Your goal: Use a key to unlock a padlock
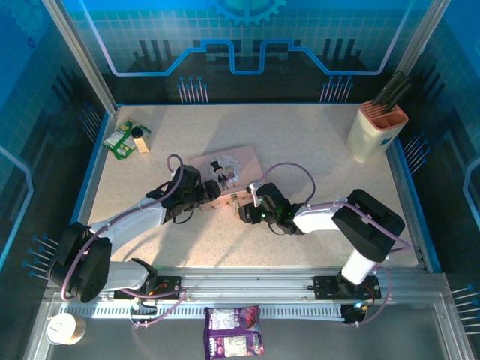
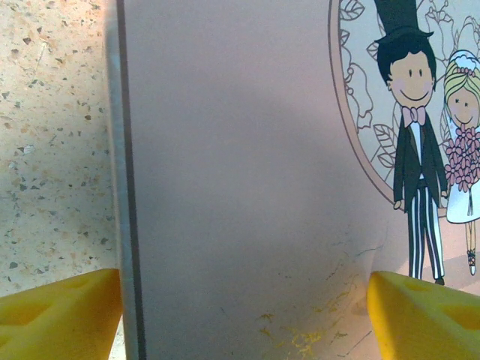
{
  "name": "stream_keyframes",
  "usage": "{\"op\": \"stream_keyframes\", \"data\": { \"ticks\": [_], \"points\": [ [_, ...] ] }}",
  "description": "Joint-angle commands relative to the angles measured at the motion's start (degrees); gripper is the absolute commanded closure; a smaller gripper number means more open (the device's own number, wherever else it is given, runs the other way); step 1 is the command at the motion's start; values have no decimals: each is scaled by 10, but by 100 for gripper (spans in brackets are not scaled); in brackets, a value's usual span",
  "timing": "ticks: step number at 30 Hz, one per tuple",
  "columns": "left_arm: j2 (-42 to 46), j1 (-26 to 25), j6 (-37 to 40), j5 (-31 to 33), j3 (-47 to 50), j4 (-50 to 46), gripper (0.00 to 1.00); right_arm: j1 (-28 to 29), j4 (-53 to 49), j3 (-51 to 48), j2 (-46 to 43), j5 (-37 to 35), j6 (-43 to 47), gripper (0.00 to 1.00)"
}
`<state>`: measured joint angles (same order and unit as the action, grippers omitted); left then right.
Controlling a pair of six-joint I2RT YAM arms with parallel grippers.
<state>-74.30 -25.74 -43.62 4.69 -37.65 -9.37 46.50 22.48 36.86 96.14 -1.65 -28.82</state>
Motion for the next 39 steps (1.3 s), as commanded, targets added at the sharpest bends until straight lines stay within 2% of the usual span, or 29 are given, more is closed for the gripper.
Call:
{"op": "stream_keyframes", "data": {
  "ticks": [1, 9, 16, 23, 39],
  "points": [
    [3, -5, -7, 4, 14, -15, 16, 7, -47, 18, 17, -4, 10, 56],
    [0, -5, -8, 3, 16, -12, 16, 25, -110, 44, 17, -18, 9, 55],
    [-4, -5, -14, -1, 14, -9, 16, 39, -128, 55, 24, -18, 4, 62],
    [-1, -9, -20, 0, 17, -7, 17, 44, -154, 73, 33, -60, -18, 66],
    [-30, -61, -59, 30, 9, 8, 18, 50, -19, -4, 17, -102, -222, 84]
  ]
}}
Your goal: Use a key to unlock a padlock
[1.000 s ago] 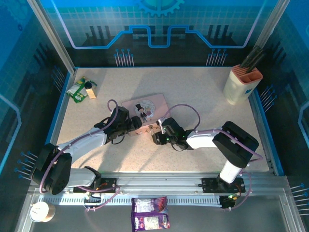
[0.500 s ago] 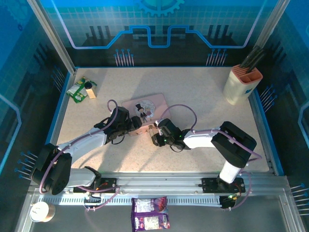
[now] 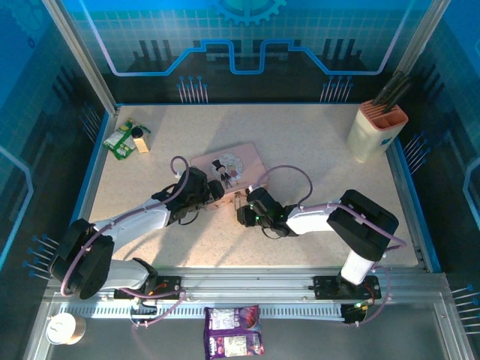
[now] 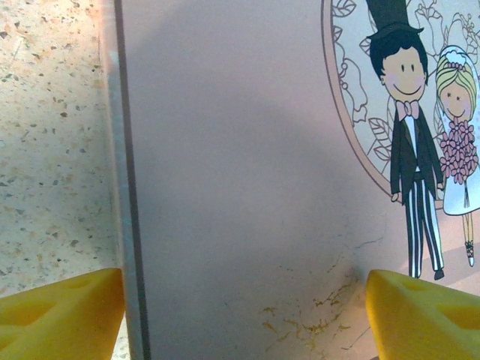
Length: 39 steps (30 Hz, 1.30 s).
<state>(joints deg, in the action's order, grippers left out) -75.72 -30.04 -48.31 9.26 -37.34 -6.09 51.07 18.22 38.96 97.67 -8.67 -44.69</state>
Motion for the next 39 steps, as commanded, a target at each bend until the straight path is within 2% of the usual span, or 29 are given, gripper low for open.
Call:
{"op": "stream_keyframes", "data": {
  "ticks": [1, 6, 17, 39],
  "points": [
    [-15, -20, -15, -13, 7, -25, 18, 4, 31, -31, 2, -35, -74, 84],
    [-8, -31, -40, 1, 15, -20, 18, 8, 72, -48, 2, -43, -132, 87],
    [13, -43, -64, 25, 30, -12, 17, 19, 151, -78, 10, -110, -255, 92],
    [-7, -45, -64, 27, 11, -3, 17, 7, 304, -66, 53, -121, -335, 96]
  ]
}}
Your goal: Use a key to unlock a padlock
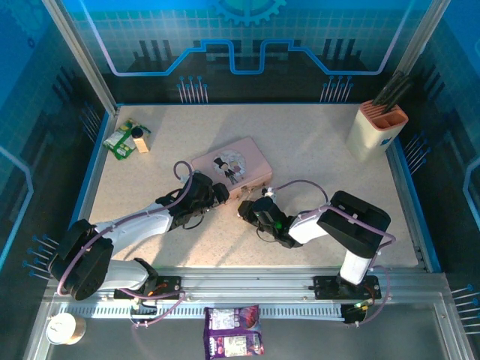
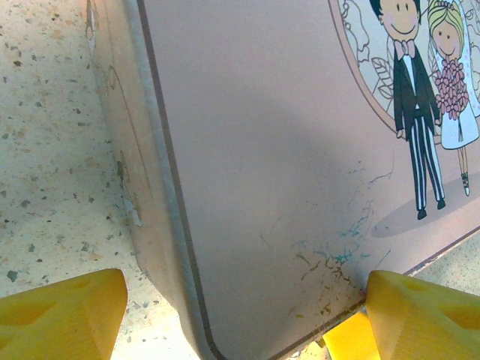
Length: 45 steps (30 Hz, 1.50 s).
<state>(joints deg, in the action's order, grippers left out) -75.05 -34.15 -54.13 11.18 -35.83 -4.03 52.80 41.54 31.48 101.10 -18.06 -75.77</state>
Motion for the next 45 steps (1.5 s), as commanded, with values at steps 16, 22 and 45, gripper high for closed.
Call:
{"op": "stream_keyframes", "data": {
  "ticks": [16, 22, 45],
  "points": [
    [-34, -3, -4, 33, -24, -40, 16, -21, 79, 7, -5, -41, -2, 98],
    [-34, -2, -3, 34, -24, -40, 16, -32, 112, -4, 3, -40, 5, 99],
    [-51, 5, -3, 36, -32, -38, 16, -55, -30, 13, -8, -35, -8, 100]
  ]
}}
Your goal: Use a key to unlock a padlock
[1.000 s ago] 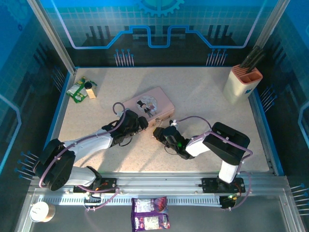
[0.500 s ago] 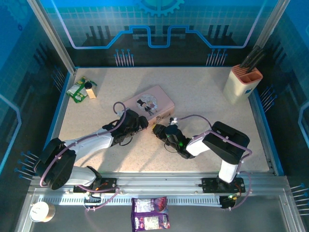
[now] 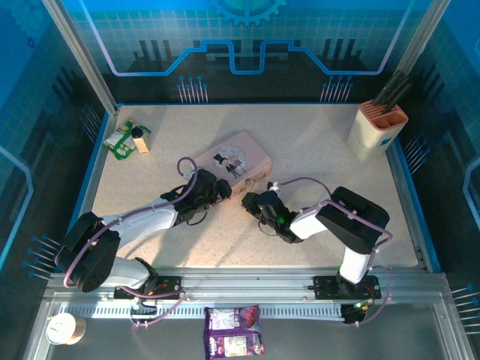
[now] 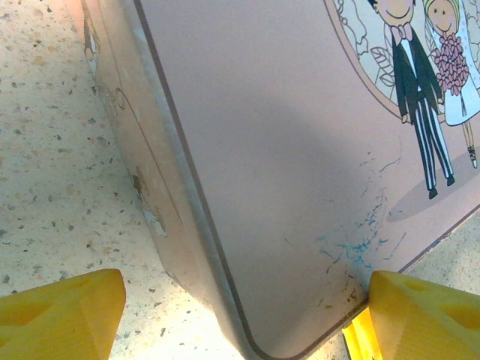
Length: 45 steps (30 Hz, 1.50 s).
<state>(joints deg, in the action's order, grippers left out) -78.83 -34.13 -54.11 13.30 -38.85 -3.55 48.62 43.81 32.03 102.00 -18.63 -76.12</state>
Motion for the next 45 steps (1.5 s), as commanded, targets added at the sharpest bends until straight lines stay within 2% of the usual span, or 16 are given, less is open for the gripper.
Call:
{"op": "stream_keyframes", "data": {
  "ticks": [1, 6, 12, 16, 23, 30, 45],
  "points": [
    [-13, 5, -4, 15, -3, -43, 16, -15, -55, 11, -17, -26, 2, 100],
    [-14, 9, -1, 14, -5, -44, 16, -28, -109, 42, -8, 7, 16, 98],
    [9, 23, 18, 32, -26, -68, 12, -40, -154, 54, -20, 12, 49, 98],
    [7, 51, 28, 14, -33, -52, 10, -50, -125, 51, -12, 40, 40, 98],
    [-49, 58, 50, 3, -69, -33, 9, -45, -65, 60, 7, 69, -10, 98],
    [-96, 51, 46, -3, -73, -33, 11, -48, -15, 56, 16, 54, -54, 100],
    [-98, 34, 14, 7, -28, -15, 13, -73, 22, 59, 23, 36, -88, 100]
  ]
}}
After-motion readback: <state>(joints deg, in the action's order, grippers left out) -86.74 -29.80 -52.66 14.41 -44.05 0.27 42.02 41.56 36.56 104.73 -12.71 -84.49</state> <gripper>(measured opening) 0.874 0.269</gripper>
